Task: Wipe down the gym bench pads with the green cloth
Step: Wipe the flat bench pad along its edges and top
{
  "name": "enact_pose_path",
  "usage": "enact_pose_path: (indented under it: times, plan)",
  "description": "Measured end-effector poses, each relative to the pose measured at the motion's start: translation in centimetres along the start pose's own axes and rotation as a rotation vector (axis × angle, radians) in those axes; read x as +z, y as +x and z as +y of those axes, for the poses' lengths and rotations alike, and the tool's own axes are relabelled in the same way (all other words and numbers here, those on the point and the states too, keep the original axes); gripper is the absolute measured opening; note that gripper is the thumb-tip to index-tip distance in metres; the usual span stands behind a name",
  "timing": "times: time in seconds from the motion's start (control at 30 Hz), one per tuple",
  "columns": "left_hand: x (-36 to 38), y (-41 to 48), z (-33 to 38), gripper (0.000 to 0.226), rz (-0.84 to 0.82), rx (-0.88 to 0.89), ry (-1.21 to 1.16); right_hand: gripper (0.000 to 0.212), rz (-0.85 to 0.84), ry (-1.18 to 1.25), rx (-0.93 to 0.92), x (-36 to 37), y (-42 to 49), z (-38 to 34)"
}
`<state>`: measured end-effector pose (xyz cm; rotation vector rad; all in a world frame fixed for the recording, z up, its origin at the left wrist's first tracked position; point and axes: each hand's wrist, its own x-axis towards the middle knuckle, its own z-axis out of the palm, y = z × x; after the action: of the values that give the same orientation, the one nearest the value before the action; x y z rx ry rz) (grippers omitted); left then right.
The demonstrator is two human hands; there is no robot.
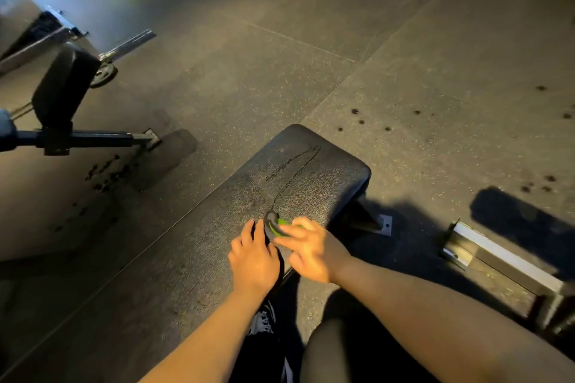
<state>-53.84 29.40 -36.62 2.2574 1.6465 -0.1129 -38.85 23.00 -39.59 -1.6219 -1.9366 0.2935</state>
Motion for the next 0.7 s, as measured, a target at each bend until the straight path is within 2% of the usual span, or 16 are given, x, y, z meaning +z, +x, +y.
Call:
enact_pose_path:
  times: [0.07, 0.2, 0.27, 0.3, 0.37, 0.47, 0.53, 0.63, 0.7]
  plan:
    - [0.4, -0.7, -0.2, 0.060, -0.026, 0.035, 0.018, 0.042, -0.034, -0.077, 0.011, -1.0, 0.0, 1.6]
    - [0.5, -1.7, -1.2, 0.060, -0.041, 0.117, 0.008, 0.054, -0.083, -0.245, 0.513, -2.5, 0.0, 3.9]
    - [0.5, -2.0, -1.5, 0.060, -0.047, 0.139, -0.001, 0.040, -0.006, -0.183, 0.714, -2.4, 0.2, 3.6]
    - [0.5, -2.2, -1.5, 0.060, -0.048, 0.138, -0.002, 0.036, 0.036, -0.172, 0.740, -2.0, 0.4, 3.1]
    - [0.5, -2.4, -1.4, 0.060, -0.041, 0.127, -0.003, 0.042, 0.044, -0.236, 0.619, -1.3, 0.8, 1.5]
    - [0.5, -2.5, -0.7, 0.061, -0.044, 0.076, -0.056, 0.045, -0.009, -0.101, 0.339, 0.0, 0.6, -0.9]
    - [0.3, -2.4, -0.3, 0.060, -0.043, 0.042, -0.096, 0.047, -0.040, -0.039, 0.224, 0.5, 0.2, -1.7]
    - [-0.2, -1.8, 0.1, 0.060, -0.020, 0.023, -0.086, 0.048, -0.057, -0.113, 0.140, 0.5, 0.7, 0.3]
    - [-0.2, -1.3, -0.2, 0.063, -0.005, 0.036, -0.072, 0.051, -0.065, -0.203, 0.217, -0.3, 1.7, 2.6]
